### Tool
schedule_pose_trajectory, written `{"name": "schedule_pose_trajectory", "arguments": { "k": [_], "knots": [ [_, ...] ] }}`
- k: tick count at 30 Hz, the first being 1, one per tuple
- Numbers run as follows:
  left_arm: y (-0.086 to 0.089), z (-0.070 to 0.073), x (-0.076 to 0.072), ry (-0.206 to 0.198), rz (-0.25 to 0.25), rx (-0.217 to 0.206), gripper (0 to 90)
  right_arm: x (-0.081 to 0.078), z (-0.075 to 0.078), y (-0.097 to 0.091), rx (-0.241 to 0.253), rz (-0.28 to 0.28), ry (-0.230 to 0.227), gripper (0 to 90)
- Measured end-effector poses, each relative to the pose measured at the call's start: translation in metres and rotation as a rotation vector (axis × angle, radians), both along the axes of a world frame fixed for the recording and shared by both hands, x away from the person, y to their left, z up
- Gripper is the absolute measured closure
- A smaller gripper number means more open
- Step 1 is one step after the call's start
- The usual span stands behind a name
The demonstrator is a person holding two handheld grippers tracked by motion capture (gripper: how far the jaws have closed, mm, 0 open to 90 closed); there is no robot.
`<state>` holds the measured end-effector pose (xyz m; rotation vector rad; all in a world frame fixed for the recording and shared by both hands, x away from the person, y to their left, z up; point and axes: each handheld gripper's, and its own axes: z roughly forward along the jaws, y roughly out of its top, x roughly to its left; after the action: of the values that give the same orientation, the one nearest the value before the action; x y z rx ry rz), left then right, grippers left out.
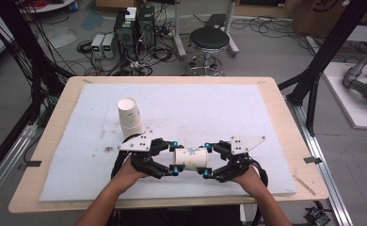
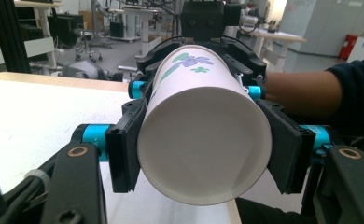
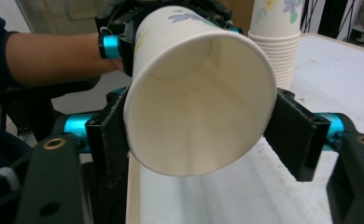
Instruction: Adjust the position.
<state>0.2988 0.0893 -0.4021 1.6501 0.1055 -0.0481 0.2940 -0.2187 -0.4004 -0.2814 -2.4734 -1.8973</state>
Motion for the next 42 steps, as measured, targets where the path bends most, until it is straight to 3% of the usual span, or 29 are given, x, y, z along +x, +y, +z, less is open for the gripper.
{"name": "schedule_pose_trajectory", "arguments": {
  "k": [8, 9, 11, 12, 14, 22, 26, 32, 42],
  "knots": [
    [-0.001, -0.002, -0.001, 0.037, 0.016, 0.015, 36.8, 0.001, 0.001, -0.002, 0.005, -0.001, 0.007, 34.0],
    [-0.002, -0.001, 0.0, 0.055, 0.03, 0.033, 34.1, 0.001, 0.001, -0.002, -0.001, 0.004, 0.016, 34.0],
    [-0.003, 0.001, 0.001, 0.087, 0.075, 0.086, 18.8, 0.001, 0.002, -0.002, -0.013, 0.001, 0.032, 33.9],
    [-0.003, 0.002, 0.002, 0.086, 0.083, 0.11, 14.2, 0.002, 0.002, -0.003, -0.025, 0.0, 0.044, 33.9],
    [-0.003, 0.005, 0.001, 0.084, 0.084, 0.146, 14.1, 0.002, 0.004, -0.003, -0.054, -0.015, 0.043, 33.8],
    [-0.007, 0.021, 0.002, 0.01, 0.074, 0.311, 14.3, 0.006, 0.015, 0.0, -0.185, -0.039, 0.025, 33.3],
    [-0.009, 0.024, 0.003, 0.009, 0.077, 0.357, 14.7, 0.007, 0.023, 0.007, -0.267, -0.036, 0.005, 33.3],
    [-0.015, 0.02, 0.002, -0.013, 0.076, 0.459, 15.5, 0.009, 0.033, 0.018, -0.373, -0.019, -0.02, 33.4],
    [-0.019, 0.024, 0.002, -0.049, 0.065, 0.523, 16.9, 0.01, 0.045, 0.038, -0.506, 0.01, -0.065, 33.3]
  ]
}}
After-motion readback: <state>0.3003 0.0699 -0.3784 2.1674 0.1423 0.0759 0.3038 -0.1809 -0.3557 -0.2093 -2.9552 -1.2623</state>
